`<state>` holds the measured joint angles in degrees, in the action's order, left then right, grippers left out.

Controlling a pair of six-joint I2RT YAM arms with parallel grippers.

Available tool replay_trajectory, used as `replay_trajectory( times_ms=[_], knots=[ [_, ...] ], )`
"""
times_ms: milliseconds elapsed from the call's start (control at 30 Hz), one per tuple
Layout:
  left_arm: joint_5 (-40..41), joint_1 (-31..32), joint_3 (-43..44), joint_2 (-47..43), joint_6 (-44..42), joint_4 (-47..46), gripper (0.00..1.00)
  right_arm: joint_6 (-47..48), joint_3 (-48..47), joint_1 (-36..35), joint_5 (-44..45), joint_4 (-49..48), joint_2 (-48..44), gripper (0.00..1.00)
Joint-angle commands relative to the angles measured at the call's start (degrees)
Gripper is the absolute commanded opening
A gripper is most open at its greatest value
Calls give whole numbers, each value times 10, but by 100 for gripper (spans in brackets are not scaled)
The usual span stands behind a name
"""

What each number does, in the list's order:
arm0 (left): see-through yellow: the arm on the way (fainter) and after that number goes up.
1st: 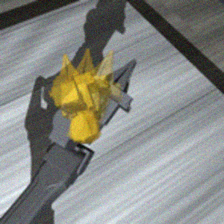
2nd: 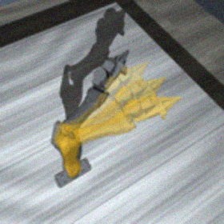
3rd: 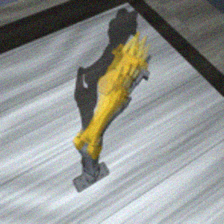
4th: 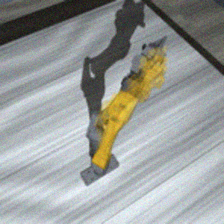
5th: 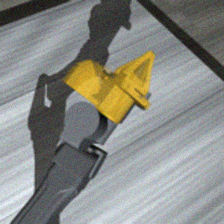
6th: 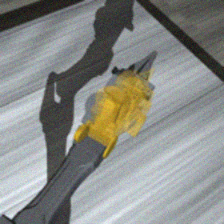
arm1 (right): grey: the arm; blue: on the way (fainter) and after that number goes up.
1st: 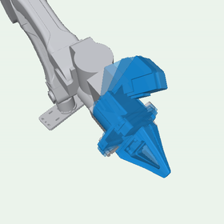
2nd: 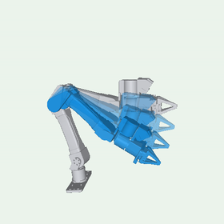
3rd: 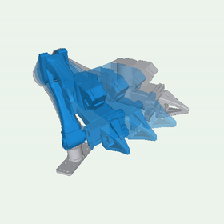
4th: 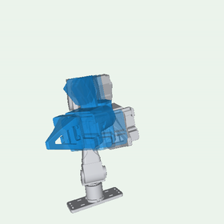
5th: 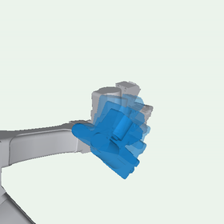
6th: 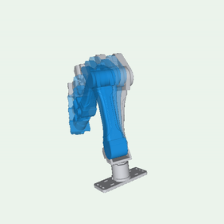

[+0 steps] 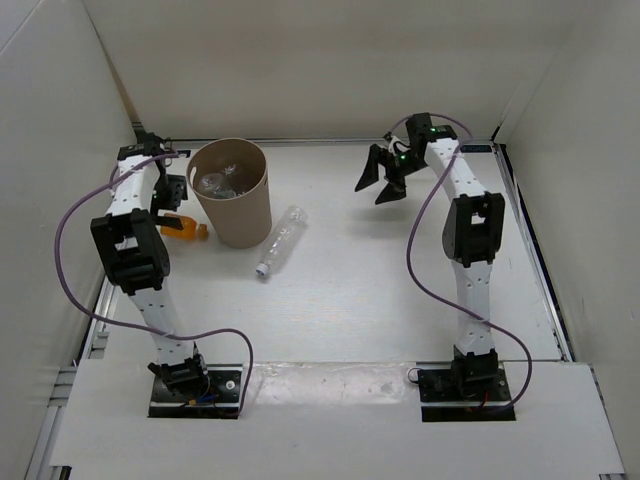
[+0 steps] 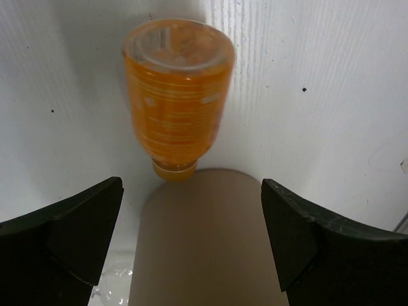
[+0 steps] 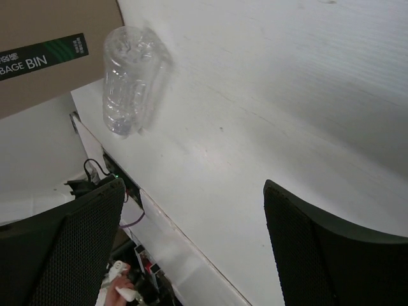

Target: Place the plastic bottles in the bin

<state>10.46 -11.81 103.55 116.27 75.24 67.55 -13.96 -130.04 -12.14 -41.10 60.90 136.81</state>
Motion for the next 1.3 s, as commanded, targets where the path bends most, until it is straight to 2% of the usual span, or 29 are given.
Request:
replay_trajectory(
  times_ms=[0, 167, 400, 633, 700, 867, 900, 967, 1000, 1067, 1100, 1200, 1233, 1267],
  knots=[
    [8, 1, 34, -4, 47, 26, 100, 12, 7, 20, -21, 11, -37, 90],
    [11, -8, 89, 69, 50, 67, 100, 14, 16, 38, -30, 12, -48, 90],
    [-17, -13, 149, 147, 41, 50, 100, 15, 39, 58, -43, 10, -61, 90],
    [-53, -13, 282, 243, 29, 89, 100, 10, 53, 71, -50, 7, -65, 90],
    [-67, -14, 287, 257, 32, 89, 100, 10, 55, 73, -50, 5, -67, 90],
    [-76, -13, 221, 230, 45, 50, 100, 10, 63, 71, -49, 7, -72, 90],
    [-72, -11, 214, 217, 43, 46, 93, 9, 63, 71, -46, 6, -72, 90],
    [-66, -13, 192, 207, 33, 50, 88, 12, 60, 68, -44, 4, -73, 90],
    [-53, -13, 182, 190, 31, 51, 82, 13, 58, 65, -42, 5, -73, 90],
    [-46, -15, 170, 176, 7, 57, 78, 16, 53, 56, -36, 7, -75, 90],
    [-33, -15, 163, 152, 0, 60, 69, 17, 47, 54, -28, 11, -79, 90],
    [-7, -18, 148, 101, -45, 69, 54, 24, 36, 41, -12, 15, -89, 90],
    [0, -16, 144, 91, -48, 72, 44, 24, 34, 38, 0, 16, -93, 90],
    [11, -19, 130, 66, -56, 73, 40, 29, 33, 36, 2, 18, -95, 90]
  ],
)
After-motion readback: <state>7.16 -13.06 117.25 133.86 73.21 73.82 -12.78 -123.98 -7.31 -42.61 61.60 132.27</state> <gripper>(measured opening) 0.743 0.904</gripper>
